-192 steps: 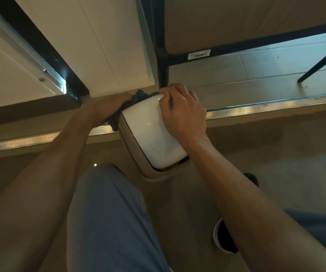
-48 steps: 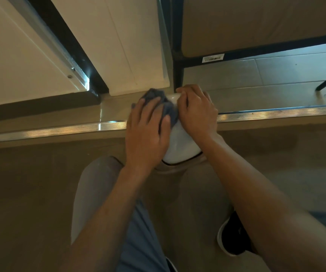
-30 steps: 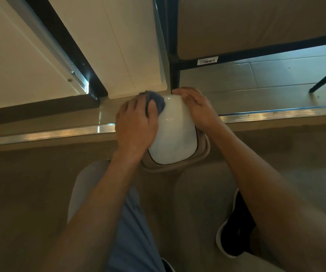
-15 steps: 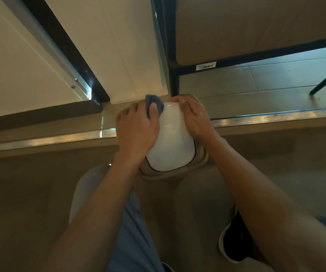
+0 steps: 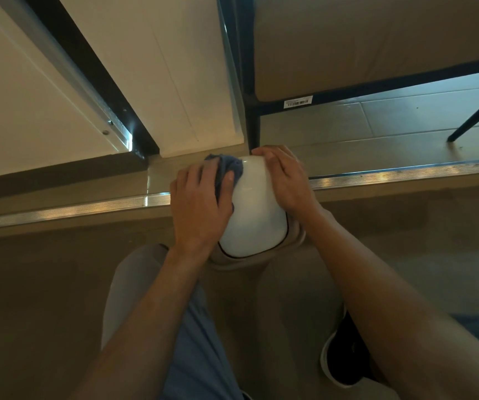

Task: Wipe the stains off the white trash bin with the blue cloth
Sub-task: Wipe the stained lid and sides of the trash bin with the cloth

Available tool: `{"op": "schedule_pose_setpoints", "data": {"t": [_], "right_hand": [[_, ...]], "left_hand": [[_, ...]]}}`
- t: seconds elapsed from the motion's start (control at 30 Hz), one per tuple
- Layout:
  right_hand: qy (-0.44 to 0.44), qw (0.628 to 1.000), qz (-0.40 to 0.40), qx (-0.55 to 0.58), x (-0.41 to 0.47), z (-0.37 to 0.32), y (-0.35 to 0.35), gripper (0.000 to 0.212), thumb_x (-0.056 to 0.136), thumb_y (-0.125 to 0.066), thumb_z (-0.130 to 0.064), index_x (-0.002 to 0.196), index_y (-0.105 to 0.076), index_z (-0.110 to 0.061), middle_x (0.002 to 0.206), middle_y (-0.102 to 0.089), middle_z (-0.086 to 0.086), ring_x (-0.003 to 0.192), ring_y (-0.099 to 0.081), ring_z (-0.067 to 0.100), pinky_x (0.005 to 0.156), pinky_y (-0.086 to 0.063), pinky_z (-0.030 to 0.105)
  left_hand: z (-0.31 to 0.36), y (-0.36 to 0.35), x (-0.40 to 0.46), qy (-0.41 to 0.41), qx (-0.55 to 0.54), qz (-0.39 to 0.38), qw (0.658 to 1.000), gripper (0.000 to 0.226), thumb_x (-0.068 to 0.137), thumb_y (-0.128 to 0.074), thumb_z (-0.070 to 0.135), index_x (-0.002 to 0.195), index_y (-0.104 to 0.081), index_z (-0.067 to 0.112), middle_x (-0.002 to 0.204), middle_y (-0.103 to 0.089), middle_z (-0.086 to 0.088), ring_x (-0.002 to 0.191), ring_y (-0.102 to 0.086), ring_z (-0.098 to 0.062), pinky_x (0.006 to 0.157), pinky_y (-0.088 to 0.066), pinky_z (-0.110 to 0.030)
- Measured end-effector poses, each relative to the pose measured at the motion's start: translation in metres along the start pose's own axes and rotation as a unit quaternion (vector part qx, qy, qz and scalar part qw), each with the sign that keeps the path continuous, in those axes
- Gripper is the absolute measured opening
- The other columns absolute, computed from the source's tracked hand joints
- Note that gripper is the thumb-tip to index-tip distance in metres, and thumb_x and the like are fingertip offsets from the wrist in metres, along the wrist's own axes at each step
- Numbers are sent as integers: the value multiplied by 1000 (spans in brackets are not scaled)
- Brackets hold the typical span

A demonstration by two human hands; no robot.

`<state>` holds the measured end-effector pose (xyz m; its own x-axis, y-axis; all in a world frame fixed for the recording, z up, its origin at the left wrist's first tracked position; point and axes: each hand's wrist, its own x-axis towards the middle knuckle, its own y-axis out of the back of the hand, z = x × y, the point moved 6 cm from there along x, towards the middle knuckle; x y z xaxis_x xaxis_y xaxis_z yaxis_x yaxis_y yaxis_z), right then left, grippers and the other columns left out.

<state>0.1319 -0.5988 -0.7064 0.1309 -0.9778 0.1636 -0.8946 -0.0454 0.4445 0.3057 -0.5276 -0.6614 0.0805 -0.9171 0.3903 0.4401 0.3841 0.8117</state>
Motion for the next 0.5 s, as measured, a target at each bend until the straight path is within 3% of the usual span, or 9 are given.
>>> {"op": "schedule_pose_setpoints", "data": {"t": [0.13,0.23,0.3,0.37,0.43,0.5], "right_hand": [[-41,998,-24,30,-1,-5,2,34,109,-36,-27,127,-65,-20,121,-58,-7,110,-54,7,96,-44,31],[-58,995,9,86,-1,-25,16,42,109,-32,-39,134,-61,-23,129,-60,-11,118,-53,0,101,-41,25],[-57,986,37,153,2,-47,27,45,108,-29,-46,137,-58,-27,132,-60,-12,125,-52,0,104,-41,27],[-33,978,42,203,3,-67,35,38,108,-34,-42,136,-55,-28,127,-60,-17,122,-54,-5,99,-44,20],[-19,985,30,168,2,-74,38,32,106,-45,-35,135,-55,-27,122,-60,-16,115,-57,-6,95,-47,16],[-27,1000,12,6,-1,-62,31,33,103,-50,-35,134,-58,-26,127,-58,-7,115,-57,5,100,-48,27]], "left_hand": [[7,11,23,53,-92,37,994,36,105,-52,38,128,-62,13,112,-63,-6,102,-59,-21,89,-49,-39],[27,21,38,69,-177,64,980,34,100,-60,40,124,-63,14,113,-63,-1,102,-61,-13,88,-52,-32],[42,24,47,76,-225,44,970,31,97,-64,41,118,-59,19,113,-64,4,104,-62,-8,88,-55,-30],[54,21,52,68,-273,-25,959,26,99,-62,42,114,-58,22,111,-65,9,105,-62,-2,90,-53,-22],[55,19,50,47,-290,-79,953,23,104,-54,41,113,-64,22,106,-68,13,103,-63,1,90,-51,-19],[35,15,42,38,-240,-77,967,29,107,-47,42,116,-66,22,110,-69,11,105,-63,-2,93,-51,-26]]}}
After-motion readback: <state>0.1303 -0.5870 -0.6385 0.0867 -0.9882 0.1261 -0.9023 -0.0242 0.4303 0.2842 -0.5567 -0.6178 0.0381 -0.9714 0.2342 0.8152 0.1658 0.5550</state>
